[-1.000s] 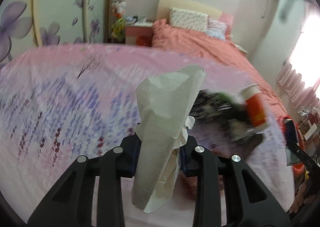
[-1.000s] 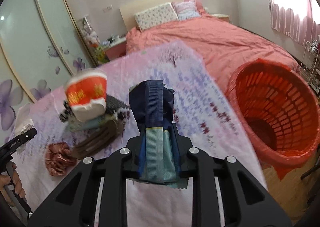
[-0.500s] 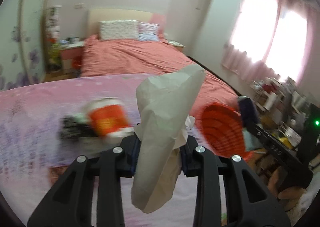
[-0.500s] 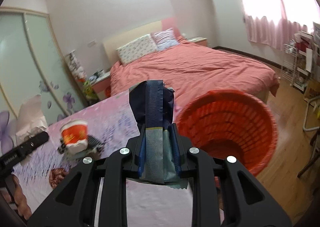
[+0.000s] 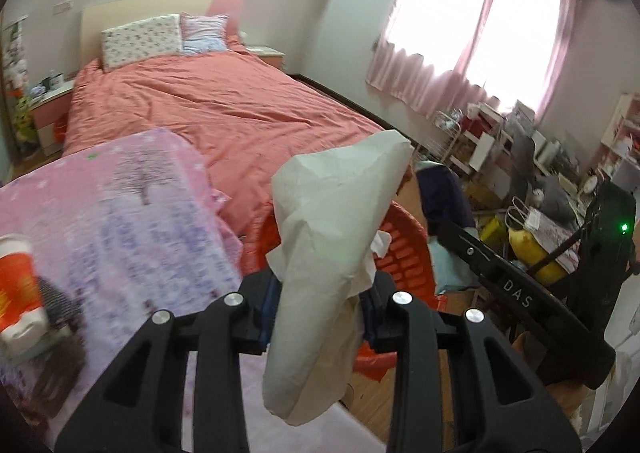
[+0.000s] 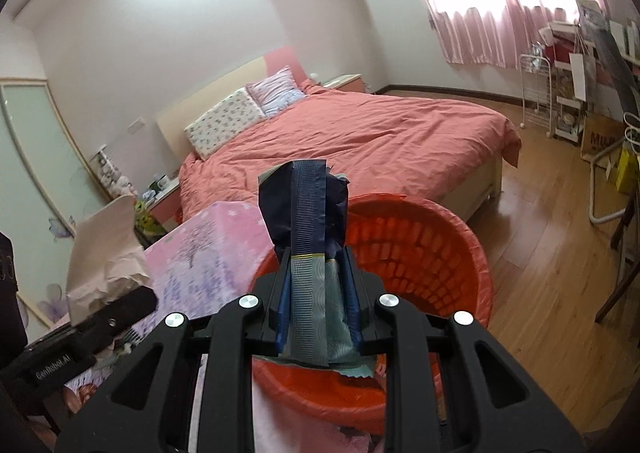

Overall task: Collect trash
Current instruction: 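Carry tissue and cloth to the orange basket and release both, then grasp the brown plaid scarf with the left tool while the right tool grasps the red paper cup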

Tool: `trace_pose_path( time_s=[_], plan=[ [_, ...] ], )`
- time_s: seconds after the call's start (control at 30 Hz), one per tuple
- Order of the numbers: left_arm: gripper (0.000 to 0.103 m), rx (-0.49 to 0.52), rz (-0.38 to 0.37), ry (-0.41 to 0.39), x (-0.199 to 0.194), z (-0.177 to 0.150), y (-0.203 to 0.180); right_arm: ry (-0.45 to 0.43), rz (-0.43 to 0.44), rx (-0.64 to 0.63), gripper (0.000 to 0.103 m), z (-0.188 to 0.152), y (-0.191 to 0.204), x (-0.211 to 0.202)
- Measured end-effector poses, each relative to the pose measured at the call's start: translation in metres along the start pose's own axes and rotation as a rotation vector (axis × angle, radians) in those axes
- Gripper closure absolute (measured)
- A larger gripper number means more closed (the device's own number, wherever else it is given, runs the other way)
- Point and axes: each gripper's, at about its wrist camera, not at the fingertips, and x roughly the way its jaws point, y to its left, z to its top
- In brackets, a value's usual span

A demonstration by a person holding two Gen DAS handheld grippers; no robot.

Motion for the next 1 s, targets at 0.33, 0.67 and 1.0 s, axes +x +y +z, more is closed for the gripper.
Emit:
trace_pose_path(
  time_s=[0.33, 0.67, 1.0],
  plan=[
    [0.044, 0.026, 0.046, 0.077, 0.069, 0.003, -0.010, 0.071, -0.013, 0.091, 0.053, -0.002, -0.035, 0.033],
    [0.031, 0.029, 0.132, 0.078, 0.032, -0.021, 0.016, 0.033, -0.086, 0.000, 0.040, -0.015, -0.015, 0.007],
    [0.031, -0.010, 0.330, 0.049, -0.075, -0.088, 0.089, 0.069, -0.012, -0.125, 0.040, -0.043, 0.041, -0.012]
  ],
)
